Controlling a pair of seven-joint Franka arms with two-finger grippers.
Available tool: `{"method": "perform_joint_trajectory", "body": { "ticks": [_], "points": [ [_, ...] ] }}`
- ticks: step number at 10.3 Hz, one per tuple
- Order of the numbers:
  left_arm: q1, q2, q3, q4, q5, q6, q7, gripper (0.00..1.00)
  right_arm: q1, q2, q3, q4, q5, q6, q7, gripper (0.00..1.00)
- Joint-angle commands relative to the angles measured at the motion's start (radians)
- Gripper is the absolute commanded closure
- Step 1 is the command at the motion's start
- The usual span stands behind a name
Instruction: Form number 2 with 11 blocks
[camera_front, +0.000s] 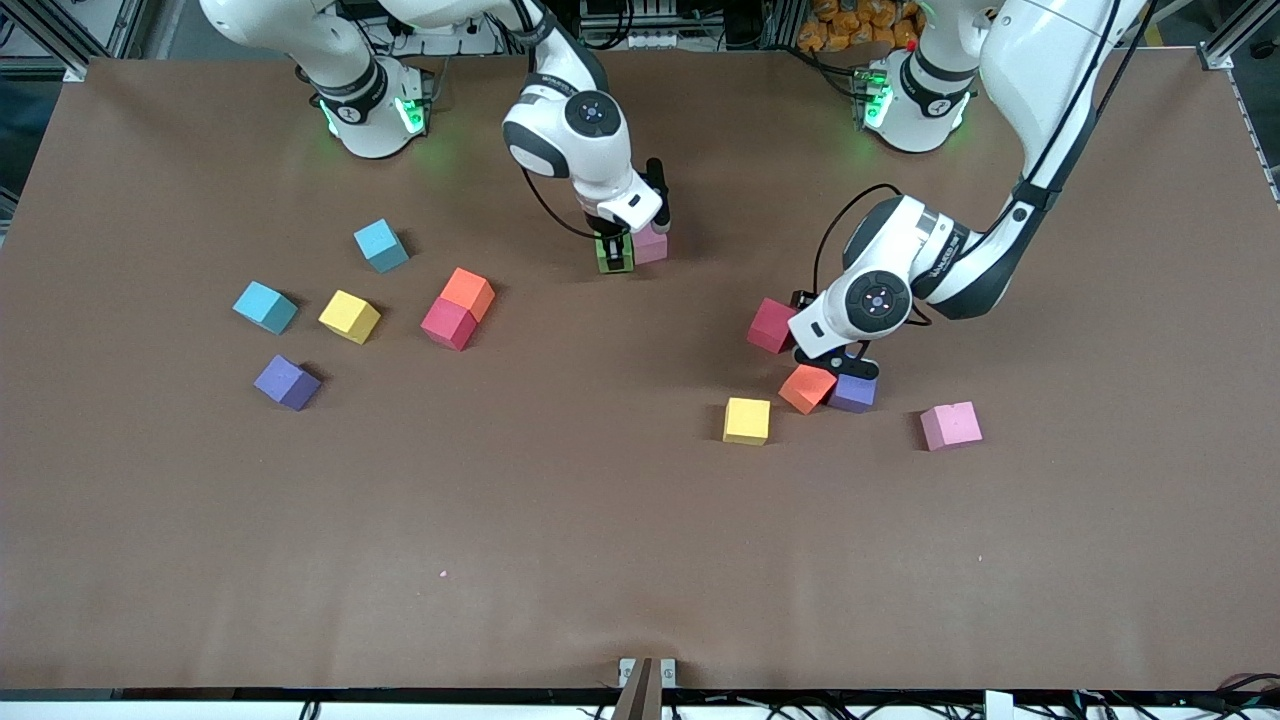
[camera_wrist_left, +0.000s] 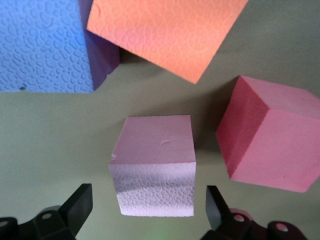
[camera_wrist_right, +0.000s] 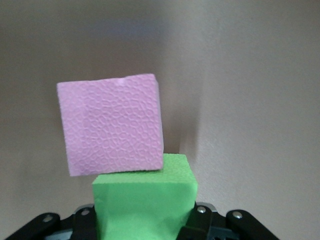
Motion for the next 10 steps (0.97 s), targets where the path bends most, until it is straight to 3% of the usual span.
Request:
{"method": "perform_joint_trajectory", "body": {
  "ticks": [1, 5, 7, 10],
  "points": [
    [0.013, 0.013, -0.010, -0.008, 0.025, 0.014, 0.013, 0.00, 0.021, 0.011, -0.018, 0.006, -0.021, 0.001, 0.020, 0.58],
    [0.012, 0.040, -0.009, 0.006, 0.030, 0.029, 0.013, 0.00, 0.019, 0.013, -0.021, -0.002, -0.020, -0.006, 0.020, 0.58],
    [0.012, 0.052, -0.009, 0.009, 0.088, 0.029, 0.015, 0.18, 0.021, 0.013, -0.021, -0.002, -0.020, -0.006, 0.035, 0.58],
    [0.010, 0.063, -0.009, 0.018, 0.094, 0.029, 0.015, 0.53, 0.027, 0.016, -0.021, -0.002, -0.020, -0.003, 0.035, 0.58]
  ]
}}
